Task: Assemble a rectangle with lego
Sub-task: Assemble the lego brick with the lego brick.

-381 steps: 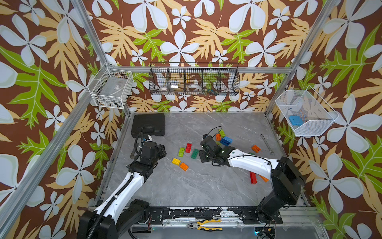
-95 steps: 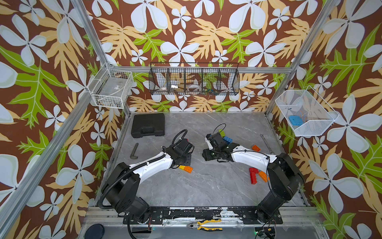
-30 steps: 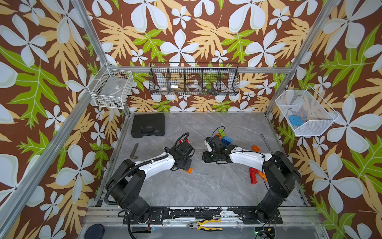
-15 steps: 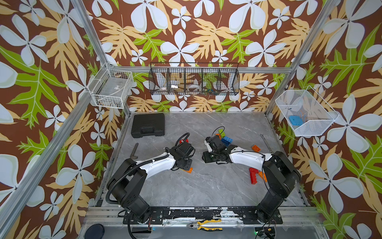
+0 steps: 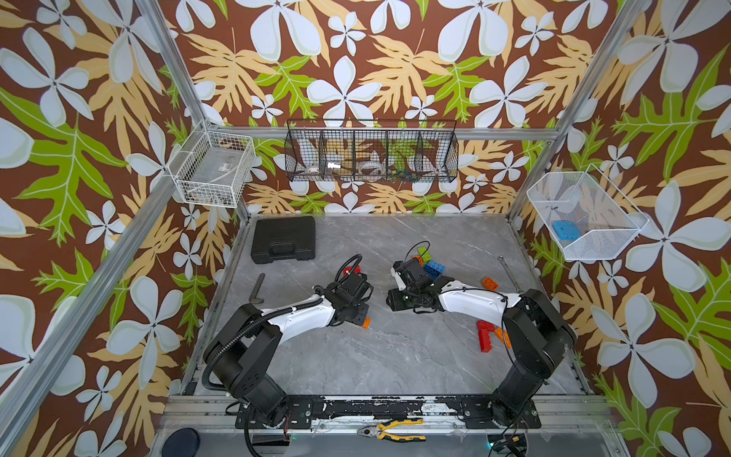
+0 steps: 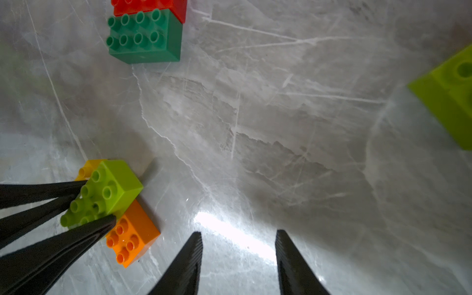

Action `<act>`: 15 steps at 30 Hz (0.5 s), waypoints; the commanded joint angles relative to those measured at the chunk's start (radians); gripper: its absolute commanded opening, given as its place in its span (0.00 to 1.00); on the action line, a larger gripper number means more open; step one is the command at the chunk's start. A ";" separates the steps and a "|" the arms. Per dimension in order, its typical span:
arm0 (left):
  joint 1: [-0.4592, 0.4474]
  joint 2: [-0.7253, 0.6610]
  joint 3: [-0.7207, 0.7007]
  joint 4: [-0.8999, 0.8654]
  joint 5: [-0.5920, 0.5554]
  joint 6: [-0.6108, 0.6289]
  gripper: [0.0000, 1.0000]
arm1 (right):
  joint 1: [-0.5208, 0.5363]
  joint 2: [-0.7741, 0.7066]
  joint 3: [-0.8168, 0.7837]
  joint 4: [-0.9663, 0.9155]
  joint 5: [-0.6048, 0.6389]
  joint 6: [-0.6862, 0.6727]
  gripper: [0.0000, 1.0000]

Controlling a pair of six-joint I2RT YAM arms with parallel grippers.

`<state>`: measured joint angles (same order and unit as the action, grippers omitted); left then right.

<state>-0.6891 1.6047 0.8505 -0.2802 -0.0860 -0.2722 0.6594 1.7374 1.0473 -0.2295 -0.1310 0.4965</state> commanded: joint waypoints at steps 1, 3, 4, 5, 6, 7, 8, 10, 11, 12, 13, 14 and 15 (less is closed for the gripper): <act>0.000 0.017 -0.032 -0.098 0.023 -0.018 0.00 | 0.002 -0.001 0.000 0.002 -0.001 0.006 0.46; 0.000 0.014 -0.046 -0.093 0.026 -0.019 0.00 | 0.002 -0.001 0.003 0.004 -0.002 0.008 0.46; 0.000 0.012 -0.053 -0.089 0.029 -0.018 0.00 | 0.003 0.001 0.007 0.004 -0.002 0.008 0.46; 0.000 0.013 -0.062 -0.082 0.031 -0.018 0.00 | 0.003 0.003 0.010 0.002 -0.002 0.007 0.46; 0.000 0.015 -0.070 -0.077 0.031 -0.017 0.00 | 0.003 0.002 0.013 0.002 -0.002 0.007 0.46; 0.000 0.020 -0.079 -0.069 0.034 -0.017 0.00 | 0.003 0.005 0.016 0.001 -0.002 0.008 0.46; 0.000 0.030 -0.086 -0.067 0.038 -0.015 0.00 | 0.005 0.004 0.019 0.001 -0.002 0.008 0.46; 0.000 0.049 -0.092 -0.061 0.044 -0.013 0.00 | 0.005 0.005 0.020 0.000 -0.001 0.007 0.46; 0.000 0.058 -0.095 -0.060 0.047 -0.013 0.00 | 0.005 0.004 0.021 0.000 -0.001 0.006 0.46; 0.000 0.065 -0.096 -0.060 0.048 -0.013 0.00 | 0.005 0.003 0.020 0.000 0.001 0.006 0.46; 0.000 0.069 -0.096 -0.060 0.048 -0.012 0.00 | 0.005 0.001 0.020 -0.001 0.002 0.006 0.46; 0.000 0.068 -0.096 -0.060 0.048 -0.010 0.00 | 0.004 0.000 0.019 -0.001 0.002 0.008 0.45; 0.000 0.069 -0.096 -0.060 0.047 -0.009 0.00 | 0.005 -0.001 0.019 0.000 0.002 0.007 0.46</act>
<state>-0.6891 1.6318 0.7879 -0.0643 -0.0978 -0.2787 0.6621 1.7378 1.0626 -0.2295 -0.1310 0.4973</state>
